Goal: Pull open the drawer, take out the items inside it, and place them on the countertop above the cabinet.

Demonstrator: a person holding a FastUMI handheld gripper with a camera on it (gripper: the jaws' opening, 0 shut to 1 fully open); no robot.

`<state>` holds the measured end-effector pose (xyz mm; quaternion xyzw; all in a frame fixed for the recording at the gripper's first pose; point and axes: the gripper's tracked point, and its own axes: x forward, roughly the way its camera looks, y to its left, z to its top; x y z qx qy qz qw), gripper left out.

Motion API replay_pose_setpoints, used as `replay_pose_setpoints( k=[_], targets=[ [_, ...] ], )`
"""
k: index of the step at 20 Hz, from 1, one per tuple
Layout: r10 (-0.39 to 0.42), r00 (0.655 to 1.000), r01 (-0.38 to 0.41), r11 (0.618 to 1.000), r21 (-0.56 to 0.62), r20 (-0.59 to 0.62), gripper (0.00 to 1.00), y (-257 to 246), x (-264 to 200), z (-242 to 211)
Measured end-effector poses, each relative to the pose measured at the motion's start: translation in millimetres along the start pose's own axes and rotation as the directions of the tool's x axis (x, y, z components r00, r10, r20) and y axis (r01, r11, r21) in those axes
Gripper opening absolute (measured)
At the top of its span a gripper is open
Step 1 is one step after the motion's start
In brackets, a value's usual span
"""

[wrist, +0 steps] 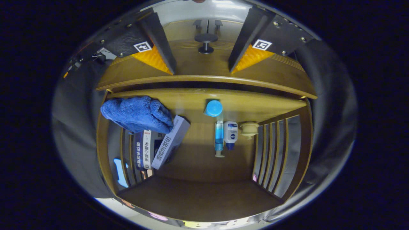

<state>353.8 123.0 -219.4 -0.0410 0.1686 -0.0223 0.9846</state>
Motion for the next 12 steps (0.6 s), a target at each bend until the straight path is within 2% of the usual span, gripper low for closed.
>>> replay_pose_setpoints(
  k=[8, 12],
  targets=[
    [0.004, 1.0, -0.004, 0.999, 0.045, -0.013, 0.98, 4, 24, 1],
    [0.011, 1.0, -0.011, 0.999, 0.031, 0.004, 0.98, 4, 24, 2]
  ],
)
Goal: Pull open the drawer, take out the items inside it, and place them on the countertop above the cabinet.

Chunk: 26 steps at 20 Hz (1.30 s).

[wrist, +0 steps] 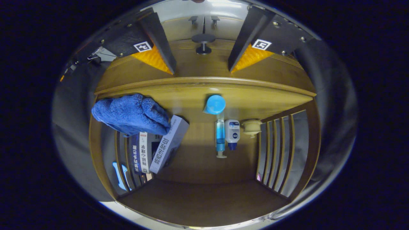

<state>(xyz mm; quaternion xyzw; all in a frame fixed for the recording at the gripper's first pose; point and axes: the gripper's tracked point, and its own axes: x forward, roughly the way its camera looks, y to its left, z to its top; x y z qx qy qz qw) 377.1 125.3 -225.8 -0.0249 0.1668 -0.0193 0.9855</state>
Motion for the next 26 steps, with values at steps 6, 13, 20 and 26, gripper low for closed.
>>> replay_pose_setpoints(
  k=[6, 13, 20, 26],
  targets=[
    [0.016, 1.0, -0.016, 1.0, 0.015, 0.002, 0.98, 0, -1, 1],
    [0.074, 0.992, -0.073, 0.997, -0.015, 0.1, 0.98, -26, -26, 56],
    [0.042, 0.981, -0.051, 0.998, 0.048, 0.187, 0.98, -138, -47, 103],
    [0.025, 0.959, -0.045, 0.997, 0.064, 0.282, 0.98, -249, -93, 101]
  ],
)
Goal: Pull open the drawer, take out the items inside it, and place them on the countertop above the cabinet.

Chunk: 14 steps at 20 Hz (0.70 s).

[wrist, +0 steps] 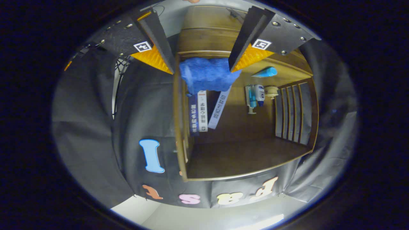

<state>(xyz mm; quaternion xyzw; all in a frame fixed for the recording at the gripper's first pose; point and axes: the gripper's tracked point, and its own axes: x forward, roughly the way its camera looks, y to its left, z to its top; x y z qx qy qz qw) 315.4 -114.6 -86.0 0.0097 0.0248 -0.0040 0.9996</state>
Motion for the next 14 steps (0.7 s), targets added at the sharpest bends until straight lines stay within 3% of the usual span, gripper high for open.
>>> replay_pose_setpoints(
  k=[5, 14],
  targets=[
    [0.062, 0.997, -0.065, 0.994, 0.088, 0.04, 0.98, -52, -53, -21],
    [0.049, 0.996, -0.041, 0.994, 0.103, -0.08, 0.98, -84, -110, -86]
  ],
)
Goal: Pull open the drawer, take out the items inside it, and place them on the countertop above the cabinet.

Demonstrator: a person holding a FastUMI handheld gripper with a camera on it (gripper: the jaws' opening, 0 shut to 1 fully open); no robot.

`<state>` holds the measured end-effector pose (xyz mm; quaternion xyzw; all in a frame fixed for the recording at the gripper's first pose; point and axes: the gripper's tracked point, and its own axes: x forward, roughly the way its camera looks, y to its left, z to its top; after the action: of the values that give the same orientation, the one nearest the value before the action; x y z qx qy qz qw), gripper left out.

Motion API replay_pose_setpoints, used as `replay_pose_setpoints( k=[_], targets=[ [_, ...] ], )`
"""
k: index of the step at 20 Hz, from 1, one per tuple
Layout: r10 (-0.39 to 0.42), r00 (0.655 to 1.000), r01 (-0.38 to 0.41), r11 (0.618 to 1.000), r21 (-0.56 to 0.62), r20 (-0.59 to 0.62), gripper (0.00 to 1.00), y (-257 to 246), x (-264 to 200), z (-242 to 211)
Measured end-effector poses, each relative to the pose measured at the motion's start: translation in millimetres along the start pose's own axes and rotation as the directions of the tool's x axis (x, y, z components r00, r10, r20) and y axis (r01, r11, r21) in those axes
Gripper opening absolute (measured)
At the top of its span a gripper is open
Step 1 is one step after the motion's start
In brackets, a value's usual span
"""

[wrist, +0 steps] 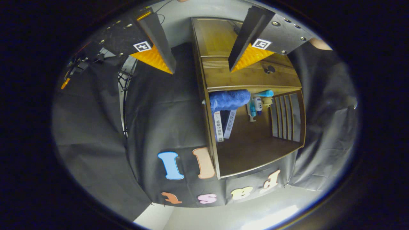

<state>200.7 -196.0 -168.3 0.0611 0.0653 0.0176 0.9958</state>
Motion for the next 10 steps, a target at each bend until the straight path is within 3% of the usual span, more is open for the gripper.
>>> replay_pose_setpoints(
  k=[10],
  targets=[
    [-0.01, 1.0, 0.01, 1.0, 0.009, -0.018, 0.99, -5, -25, -8]
  ],
)
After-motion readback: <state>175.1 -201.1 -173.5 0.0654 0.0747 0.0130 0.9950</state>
